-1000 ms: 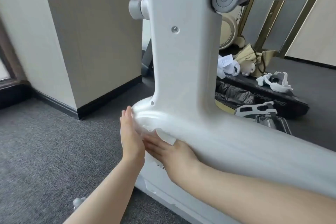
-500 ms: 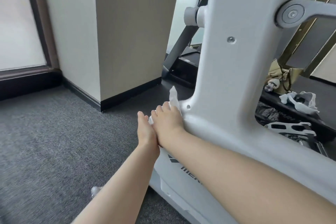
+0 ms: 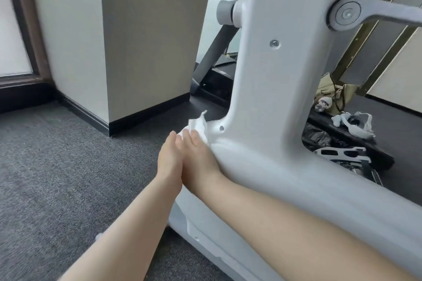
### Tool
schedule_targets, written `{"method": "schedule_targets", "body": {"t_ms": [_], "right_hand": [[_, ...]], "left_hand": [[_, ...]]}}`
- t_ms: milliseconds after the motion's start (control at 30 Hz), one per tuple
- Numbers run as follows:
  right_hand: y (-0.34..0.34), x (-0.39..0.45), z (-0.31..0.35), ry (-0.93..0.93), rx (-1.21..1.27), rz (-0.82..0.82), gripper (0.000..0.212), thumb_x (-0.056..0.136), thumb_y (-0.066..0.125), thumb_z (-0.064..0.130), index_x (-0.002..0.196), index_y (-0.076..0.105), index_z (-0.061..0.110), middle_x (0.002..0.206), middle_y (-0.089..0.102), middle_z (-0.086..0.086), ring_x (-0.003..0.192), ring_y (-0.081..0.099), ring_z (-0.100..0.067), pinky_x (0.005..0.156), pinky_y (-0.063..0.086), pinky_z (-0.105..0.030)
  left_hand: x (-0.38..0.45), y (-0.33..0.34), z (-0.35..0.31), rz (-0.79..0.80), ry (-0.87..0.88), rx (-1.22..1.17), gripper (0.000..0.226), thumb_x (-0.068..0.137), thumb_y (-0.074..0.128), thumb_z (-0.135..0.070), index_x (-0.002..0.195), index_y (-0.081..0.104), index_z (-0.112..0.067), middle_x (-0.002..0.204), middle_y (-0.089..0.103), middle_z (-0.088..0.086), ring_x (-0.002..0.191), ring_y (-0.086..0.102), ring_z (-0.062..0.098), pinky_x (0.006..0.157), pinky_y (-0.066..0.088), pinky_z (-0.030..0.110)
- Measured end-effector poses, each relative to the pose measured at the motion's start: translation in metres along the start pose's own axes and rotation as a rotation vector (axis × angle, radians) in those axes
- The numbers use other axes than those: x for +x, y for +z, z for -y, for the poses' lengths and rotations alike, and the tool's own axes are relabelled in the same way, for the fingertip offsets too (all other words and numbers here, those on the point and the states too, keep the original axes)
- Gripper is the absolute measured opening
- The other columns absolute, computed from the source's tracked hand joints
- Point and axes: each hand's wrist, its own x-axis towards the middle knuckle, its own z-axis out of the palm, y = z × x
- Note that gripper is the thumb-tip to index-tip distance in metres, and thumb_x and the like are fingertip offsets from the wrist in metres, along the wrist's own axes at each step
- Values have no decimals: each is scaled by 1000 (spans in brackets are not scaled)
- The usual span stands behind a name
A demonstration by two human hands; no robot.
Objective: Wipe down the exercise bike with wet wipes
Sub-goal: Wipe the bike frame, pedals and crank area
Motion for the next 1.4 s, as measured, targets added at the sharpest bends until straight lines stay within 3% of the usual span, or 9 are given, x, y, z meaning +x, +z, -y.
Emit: {"method": "schedule_targets", "body": {"t_ms": [100, 167, 267, 433, 600, 800, 1033, 1267, 1400], "right_hand": [[17, -50, 7, -218, -110, -3, 69, 97, 34, 28, 151, -6, 12, 157, -4, -20, 140, -17, -45, 113, 12, -58], [37, -87, -4, -141, 75, -105, 79, 95, 45, 30, 149, -11, 19, 159, -14, -8, 139, -30, -33, 111, 22, -57], [52, -136, -29, 83, 454, -92, 86, 89, 50, 32, 154, -5, 22, 161, -13, 10, 147, -10, -7, 94, 52, -38], [38, -210, -76, 493, 423, -153, 63, 93, 34, 43, 152, 26, 21, 159, 21, 3, 146, 22, -22, 114, 26, -50], [47, -254, -97, 892, 460, -85, 63, 95, 26, 45, 151, 27, 16, 156, 30, -5, 145, 26, -27, 115, 20, -52], [56, -254, -106, 709, 473, -123, 55, 102, 21, 40, 153, 23, 20, 159, 22, 2, 147, 17, -18, 118, 18, -43], [86, -329, -128, 1186, 382, -202, 60, 100, 14, 44, 145, 40, 14, 152, 39, 2, 143, 28, -19, 119, 14, -43], [121, -362, -64, 623, 254, -219, 62, 101, 31, 39, 154, 7, 20, 161, -1, 3, 149, -1, -17, 120, 0, -40], [153, -394, -30, 692, 272, -233, 67, 101, 31, 41, 154, -4, 19, 159, -18, 6, 148, -10, -14, 120, -8, -32]], "left_hand": [[-2, 7, 11, -16, 126, 213, 45, 90, 36, -52, 107, 63, -20, 117, 64, 8, 118, 55, 26, 108, 37, 45], [-10, 15, 23, 24, 314, 461, 63, 84, 30, -56, 122, 53, -13, 137, 49, 13, 133, 38, 30, 113, 27, 47], [-31, 30, 43, 5, 453, 624, 70, 97, 35, -48, 153, 17, -11, 162, 6, 10, 148, 1, 26, 121, 4, 41], [-60, 40, 76, 124, 799, 795, 75, 88, 19, -63, 146, -20, -37, 152, -36, -13, 140, -37, 11, 115, -18, 28], [-86, 55, 90, 289, 994, 1023, 69, 96, 23, -54, 152, -13, -36, 157, -30, -12, 142, -35, 20, 113, -25, 27], [-117, 92, 109, 622, 1361, 1156, 56, 102, 28, -35, 155, 16, -21, 163, 6, -3, 151, -2, 19, 120, -10, 35], [-118, 120, 96, 549, 1541, 1213, 50, 103, 28, -34, 150, 34, -20, 157, 32, -1, 147, 23, 20, 120, 10, 39], [-123, 125, 114, 385, 1579, 1128, 48, 103, 30, -28, 149, 37, -17, 155, 34, 2, 146, 26, 23, 119, 8, 41], [-134, 129, 132, 327, 1589, 1081, 48, 105, 24, -28, 150, 34, -14, 157, 30, 5, 147, 22, 26, 118, 2, 43]]}}
